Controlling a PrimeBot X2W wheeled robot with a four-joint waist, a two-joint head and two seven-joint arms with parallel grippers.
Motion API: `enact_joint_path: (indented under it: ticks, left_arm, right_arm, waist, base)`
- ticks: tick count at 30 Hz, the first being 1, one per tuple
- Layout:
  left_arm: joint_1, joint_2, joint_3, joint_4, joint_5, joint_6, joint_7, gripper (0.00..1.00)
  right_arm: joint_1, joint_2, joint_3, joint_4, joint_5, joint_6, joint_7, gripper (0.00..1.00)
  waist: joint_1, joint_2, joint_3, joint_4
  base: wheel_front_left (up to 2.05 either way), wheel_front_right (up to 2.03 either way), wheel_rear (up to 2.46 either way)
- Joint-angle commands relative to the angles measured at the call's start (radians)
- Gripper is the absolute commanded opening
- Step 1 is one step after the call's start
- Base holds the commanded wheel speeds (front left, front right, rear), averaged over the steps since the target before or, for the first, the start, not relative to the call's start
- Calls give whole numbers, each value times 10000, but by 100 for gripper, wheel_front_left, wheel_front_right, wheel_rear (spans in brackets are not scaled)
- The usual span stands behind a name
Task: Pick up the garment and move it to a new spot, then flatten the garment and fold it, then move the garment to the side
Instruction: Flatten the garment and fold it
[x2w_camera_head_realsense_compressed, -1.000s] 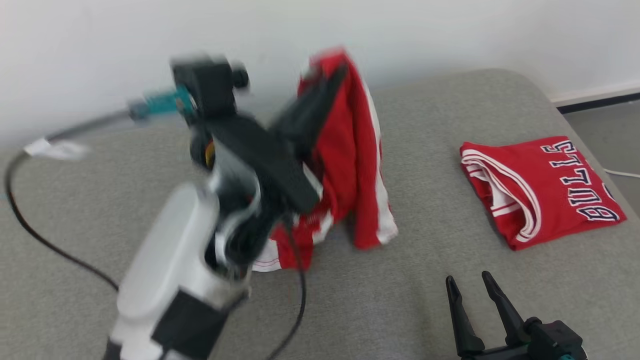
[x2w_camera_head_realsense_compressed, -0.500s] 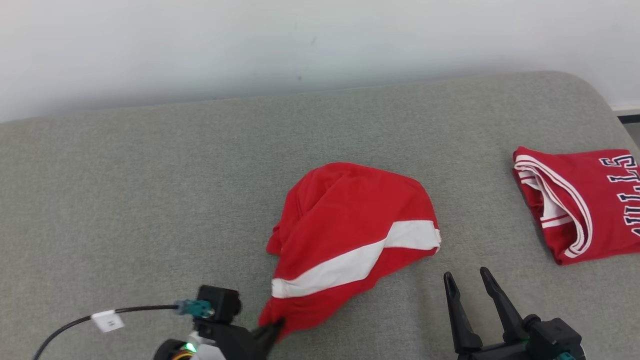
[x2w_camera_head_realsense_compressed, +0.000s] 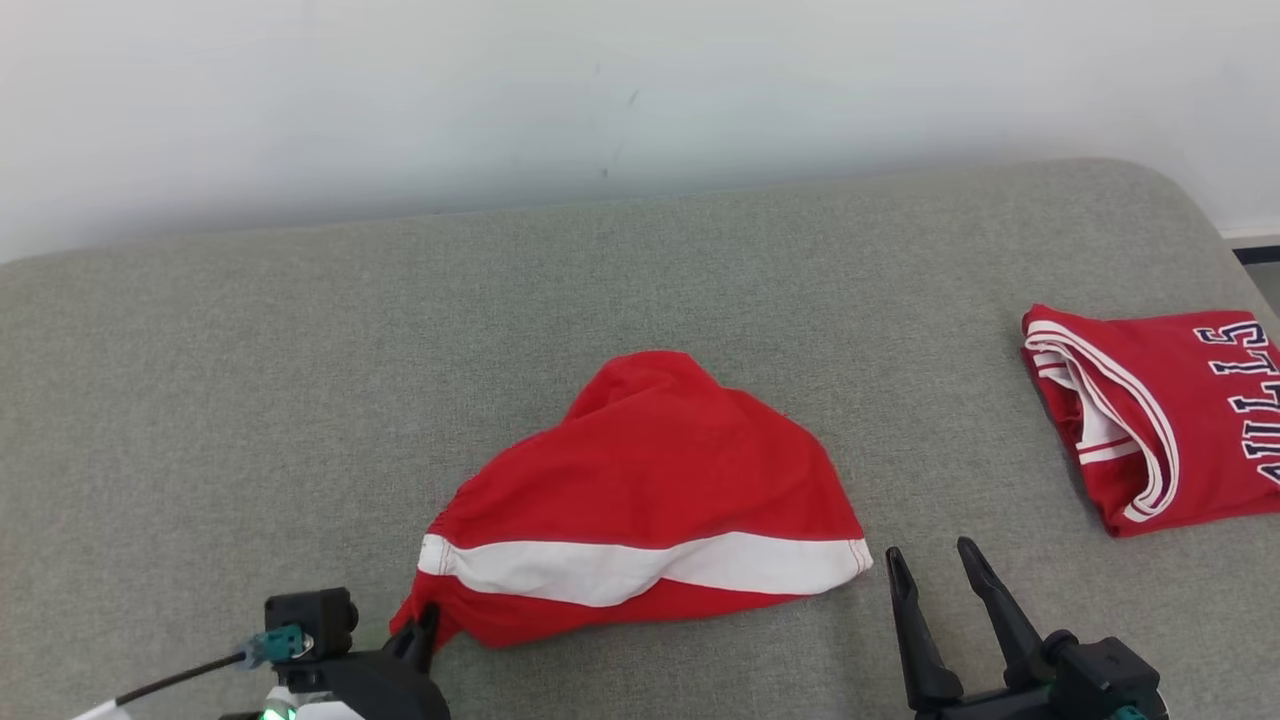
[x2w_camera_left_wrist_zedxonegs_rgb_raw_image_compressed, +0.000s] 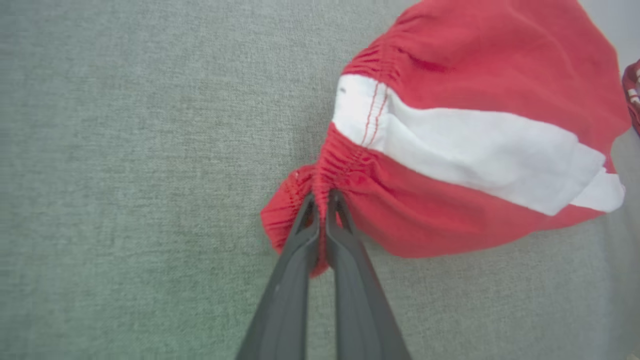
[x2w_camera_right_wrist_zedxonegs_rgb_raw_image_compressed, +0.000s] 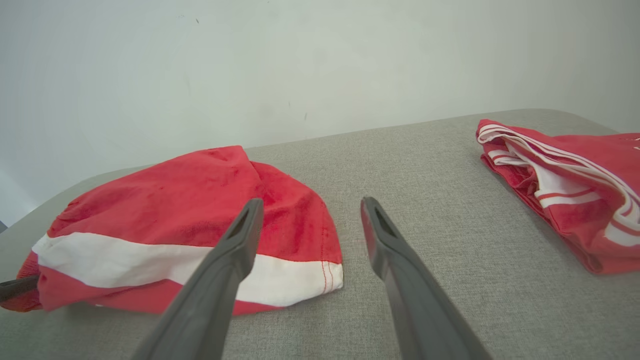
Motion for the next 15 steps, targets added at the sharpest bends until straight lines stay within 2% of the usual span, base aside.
enact_joint_path:
  ticks: [1, 3, 8, 12, 15]
  left_arm:
    - [238, -24, 111, 44, -49, 107, -231, 8]
    - [399, -154, 306, 29, -91, 215, -716, 100]
    - [999, -464, 731, -70, -281, 318, -1926, 100]
    - [1661, -769, 1175, -238, -214, -71, -3642, 100]
    - [2066, -888, 1601, -442, 341, -365, -4108, 100]
  right_arm:
    - [77, -31, -16, 1, 36, -23, -44, 100]
    - [99, -37, -22, 5, 30, -23, -44, 100]
    - [219, -88, -147, -5, -6, -23, -44, 100]
    - [332, -168, -370, 0, -38, -23, -46, 100]
    - [479, -238, -552, 1, -103, -23, -39, 100]
  waist:
    - [0, 0, -54, -15]
    - [0, 0, -112, -21]
    - [0, 0, -291, 29]
    - [0, 0, -504, 175]
    - [0, 0, -666, 341]
  base:
    - [0, 0, 0]
    - [0, 0, 0]
    - [0, 0, 0]
    - [0, 0, 0]
    - [0, 0, 0]
